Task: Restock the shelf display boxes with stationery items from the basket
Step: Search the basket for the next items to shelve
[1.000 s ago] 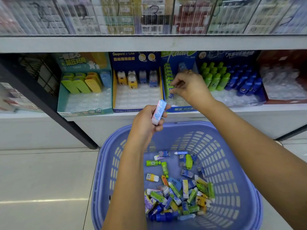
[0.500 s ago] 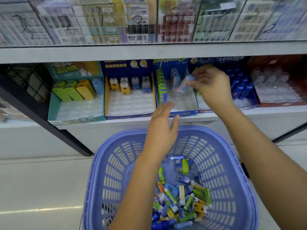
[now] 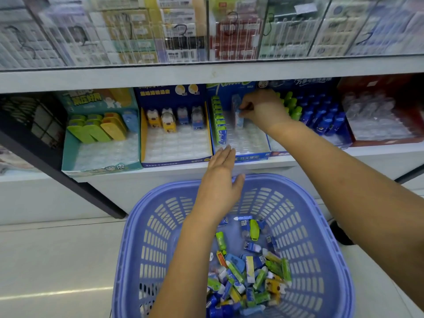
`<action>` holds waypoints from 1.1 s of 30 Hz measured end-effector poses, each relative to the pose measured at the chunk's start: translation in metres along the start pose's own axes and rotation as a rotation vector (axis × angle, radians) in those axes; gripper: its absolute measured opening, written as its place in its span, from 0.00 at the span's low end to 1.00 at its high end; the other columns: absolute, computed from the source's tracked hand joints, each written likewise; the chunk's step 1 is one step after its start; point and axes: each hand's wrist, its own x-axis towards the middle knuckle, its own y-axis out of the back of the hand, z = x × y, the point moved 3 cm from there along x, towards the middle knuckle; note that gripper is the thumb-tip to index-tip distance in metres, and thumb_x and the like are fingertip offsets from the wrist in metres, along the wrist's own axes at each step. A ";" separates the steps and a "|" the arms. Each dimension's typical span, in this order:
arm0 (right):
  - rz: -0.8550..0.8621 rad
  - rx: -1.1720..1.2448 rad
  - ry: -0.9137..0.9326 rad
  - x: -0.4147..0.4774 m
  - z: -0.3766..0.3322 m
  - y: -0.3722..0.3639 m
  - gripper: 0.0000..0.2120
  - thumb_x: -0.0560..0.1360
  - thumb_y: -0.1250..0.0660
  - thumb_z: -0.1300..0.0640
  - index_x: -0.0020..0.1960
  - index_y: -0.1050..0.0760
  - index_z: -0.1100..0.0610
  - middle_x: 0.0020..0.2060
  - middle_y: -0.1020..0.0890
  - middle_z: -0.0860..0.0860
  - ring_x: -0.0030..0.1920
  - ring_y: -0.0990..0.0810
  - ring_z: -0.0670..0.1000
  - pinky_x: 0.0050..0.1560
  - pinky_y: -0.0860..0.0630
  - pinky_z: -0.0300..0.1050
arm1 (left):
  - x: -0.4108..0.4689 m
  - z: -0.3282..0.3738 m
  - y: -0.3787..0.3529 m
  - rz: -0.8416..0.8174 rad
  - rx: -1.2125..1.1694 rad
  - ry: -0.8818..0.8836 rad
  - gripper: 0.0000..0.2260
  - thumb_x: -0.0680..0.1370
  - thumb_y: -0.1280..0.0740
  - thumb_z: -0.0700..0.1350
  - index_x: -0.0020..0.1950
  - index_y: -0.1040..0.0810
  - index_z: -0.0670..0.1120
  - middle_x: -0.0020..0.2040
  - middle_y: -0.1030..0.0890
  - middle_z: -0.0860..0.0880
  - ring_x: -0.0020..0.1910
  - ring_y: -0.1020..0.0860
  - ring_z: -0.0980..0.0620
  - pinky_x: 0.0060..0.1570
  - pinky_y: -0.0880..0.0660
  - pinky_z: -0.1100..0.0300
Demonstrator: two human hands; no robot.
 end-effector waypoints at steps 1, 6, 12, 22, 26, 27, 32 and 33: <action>-0.048 -0.052 -0.009 0.000 -0.005 0.004 0.11 0.76 0.34 0.59 0.55 0.21 0.64 0.55 0.20 0.61 0.55 0.22 0.60 0.54 0.28 0.44 | -0.003 0.002 0.005 0.072 -0.082 -0.007 0.20 0.80 0.39 0.46 0.72 0.33 0.45 0.73 0.32 0.49 0.73 0.38 0.55 0.70 0.44 0.67; 0.000 0.098 -0.075 -0.070 -0.022 0.012 0.09 0.73 0.31 0.52 0.47 0.22 0.58 0.41 0.19 0.54 0.41 0.23 0.52 0.41 0.31 0.41 | -0.018 -0.011 0.003 0.196 -0.294 0.080 0.14 0.77 0.40 0.54 0.35 0.22 0.52 0.35 0.18 0.50 0.36 0.20 0.53 0.39 0.23 0.57; -0.664 -0.061 -0.283 -0.164 0.006 -0.101 0.12 0.75 0.38 0.61 0.32 0.32 0.58 0.28 0.31 0.53 0.39 0.29 0.56 0.33 0.33 0.44 | -0.049 -0.089 -0.078 -0.365 0.049 0.433 0.10 0.77 0.38 0.41 0.40 0.22 0.38 0.38 0.23 0.37 0.39 0.25 0.49 0.40 0.29 0.53; -0.596 0.016 -0.770 -0.211 0.065 -0.245 0.17 0.80 0.43 0.57 0.63 0.32 0.68 0.60 0.23 0.62 0.60 0.24 0.59 0.56 0.26 0.50 | -0.112 -0.176 -0.127 -0.574 0.232 0.763 0.22 0.76 0.34 0.42 0.69 0.30 0.41 0.69 0.28 0.42 0.68 0.30 0.46 0.67 0.35 0.58; -0.430 0.072 -0.812 -0.216 0.051 -0.262 0.24 0.80 0.41 0.52 0.68 0.42 0.65 0.61 0.26 0.63 0.60 0.25 0.62 0.52 0.25 0.55 | -0.117 -0.183 -0.134 -0.533 0.234 0.758 0.19 0.74 0.31 0.47 0.65 0.25 0.45 0.65 0.24 0.45 0.65 0.27 0.48 0.65 0.34 0.58; -0.406 0.100 -0.815 -0.216 0.050 -0.265 0.26 0.78 0.38 0.51 0.67 0.41 0.64 0.62 0.26 0.63 0.61 0.26 0.62 0.53 0.26 0.55 | -0.116 -0.183 -0.137 -0.503 0.225 0.766 0.19 0.74 0.31 0.48 0.63 0.24 0.45 0.63 0.23 0.45 0.63 0.26 0.47 0.64 0.33 0.58; -0.515 0.364 -0.882 -0.203 0.057 -0.281 0.30 0.70 0.27 0.45 0.61 0.29 0.64 0.54 0.21 0.63 0.54 0.22 0.61 0.52 0.26 0.53 | -0.104 -0.170 -0.147 -0.320 0.118 0.797 0.10 0.74 0.33 0.51 0.40 0.22 0.44 0.46 0.18 0.40 0.49 0.20 0.42 0.45 0.25 0.53; -0.599 0.379 -0.861 -0.200 0.058 -0.282 0.22 0.71 0.29 0.44 0.51 0.25 0.62 0.45 0.20 0.61 0.45 0.21 0.58 0.47 0.26 0.52 | -0.102 -0.167 -0.151 -0.324 0.114 0.805 0.13 0.74 0.33 0.52 0.35 0.27 0.45 0.44 0.18 0.39 0.46 0.20 0.42 0.41 0.26 0.53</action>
